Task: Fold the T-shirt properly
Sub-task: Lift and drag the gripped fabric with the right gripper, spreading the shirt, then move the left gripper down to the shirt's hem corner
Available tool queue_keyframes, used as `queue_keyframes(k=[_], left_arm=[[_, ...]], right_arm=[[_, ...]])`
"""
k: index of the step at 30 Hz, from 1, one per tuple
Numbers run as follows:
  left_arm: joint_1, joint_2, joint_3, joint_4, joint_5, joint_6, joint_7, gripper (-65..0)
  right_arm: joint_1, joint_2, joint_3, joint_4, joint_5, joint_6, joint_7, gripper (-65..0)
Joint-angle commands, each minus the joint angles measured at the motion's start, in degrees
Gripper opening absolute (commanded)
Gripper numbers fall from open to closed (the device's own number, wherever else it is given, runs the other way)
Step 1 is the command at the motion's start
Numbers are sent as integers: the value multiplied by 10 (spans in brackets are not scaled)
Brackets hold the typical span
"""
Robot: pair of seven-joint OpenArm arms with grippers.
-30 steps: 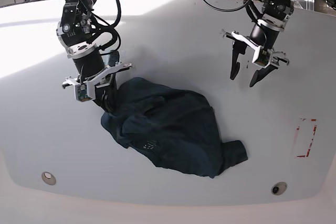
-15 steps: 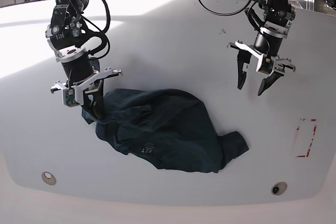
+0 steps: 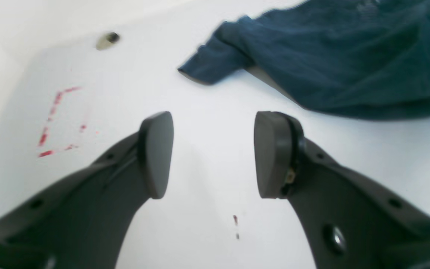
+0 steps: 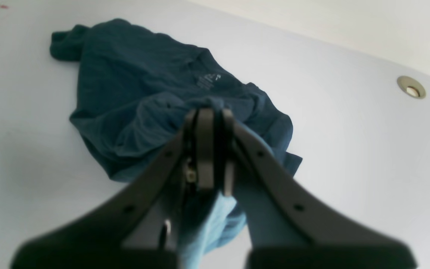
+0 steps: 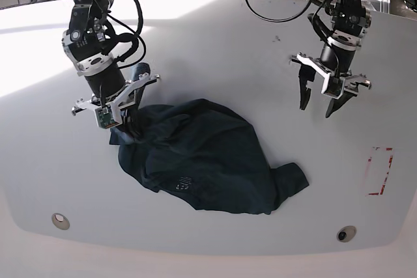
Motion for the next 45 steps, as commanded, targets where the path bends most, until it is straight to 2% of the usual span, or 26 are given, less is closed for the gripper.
queue_keyframes(k=[1,4,6,14,16,26,30,36,38,45], left_arm=[[-14,-6,4,15,-11,-8,3,-315],[-30,-9,18,13,-18,-27,17,-306],[-87,-14,57,-4,-29,-48,43,-284],[-150,-11,78,-34,-23,-35,49,-289],[-182,-2,79,-51,-12,-17,43,-293],[-230,8,82,-118,-8,-1,36,-292],[-250,10,84,-149,-3,1,31,-296],[-268,23,76,-190,-2,1,27,-299],[-300,39,47,-235,-7,-8,53,-298],[-320,54,20,-270,-19,-14,69,-297]], right_arm=[[3,5,3,7,4,-1,14,-644],[-1,2,-1,6,5,-2,17,-644],[-24,-5,-16,11,11,-13,31,-646],[-32,-3,-43,12,10,-18,35,-648],[-17,-3,-59,14,7,-15,33,-647],[28,-2,-70,18,8,-15,29,-647],[78,-1,-67,14,11,-16,22,-648],[108,0,-63,12,12,-17,20,-648],[118,1,-58,7,16,-16,13,-649],[123,2,-54,4,16,-16,13,-649]])
